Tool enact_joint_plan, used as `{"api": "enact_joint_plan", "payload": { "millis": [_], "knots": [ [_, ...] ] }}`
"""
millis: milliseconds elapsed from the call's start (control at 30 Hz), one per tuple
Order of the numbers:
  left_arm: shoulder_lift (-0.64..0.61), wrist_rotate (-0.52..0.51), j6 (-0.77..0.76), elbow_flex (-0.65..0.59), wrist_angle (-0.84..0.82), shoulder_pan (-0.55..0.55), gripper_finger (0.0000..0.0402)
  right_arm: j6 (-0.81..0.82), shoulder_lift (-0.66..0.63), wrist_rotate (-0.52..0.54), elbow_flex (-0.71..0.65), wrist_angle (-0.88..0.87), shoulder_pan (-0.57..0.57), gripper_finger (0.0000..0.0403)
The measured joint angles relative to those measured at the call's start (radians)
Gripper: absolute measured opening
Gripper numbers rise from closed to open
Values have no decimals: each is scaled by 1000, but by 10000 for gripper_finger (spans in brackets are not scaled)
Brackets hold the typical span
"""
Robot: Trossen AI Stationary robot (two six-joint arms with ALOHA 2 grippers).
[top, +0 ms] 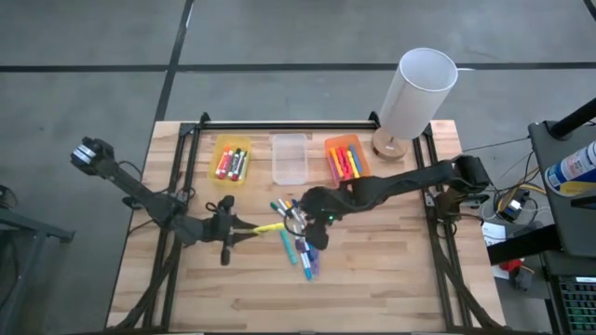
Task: Pick & Place Markers
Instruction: Put the large light yellow highlighter pen into the orange bin
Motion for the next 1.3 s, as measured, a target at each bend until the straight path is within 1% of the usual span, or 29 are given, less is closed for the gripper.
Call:
{"api": "enact_joint_plan", "payload": {
  "millis": [67, 200, 400, 467, 500, 633, 733, 967, 1133, 1300],
  "knots": [
    [-14, 8, 0, 0, 2, 0, 64, -24, 16, -19, 0, 62, 1, 212],
    [-33, 15, 13, 0, 4, -1, 64, -112, 34, -7, -6, 195, 10, 212],
    [-69, 19, 92, 10, 57, -2, 64, -228, 40, -4, -53, 501, 34, 203],
    [-85, 22, 124, 10, 69, -2, 64, -267, 40, -3, -63, 571, 41, 200],
    [-94, 21, 133, 10, 71, -2, 64, -288, 40, 4, -66, 605, 46, 198],
    [-122, 21, 157, 10, 99, -2, 64, -366, 44, 94, -77, 731, 63, 192],
    [-132, 21, 187, 10, 133, -2, 64, -405, 47, 116, -79, 804, 62, 188],
    [-138, 21, 210, 10, 167, -2, 64, -452, 47, 121, -79, 959, 62, 180],
    [-138, 20, 223, 10, 177, -2, 64, -451, 47, 121, -73, 968, 61, 180],
    [-135, 2, 223, 10, 177, 1, 65, -454, 47, 120, -71, 1046, 61, 180]
  ]
}}
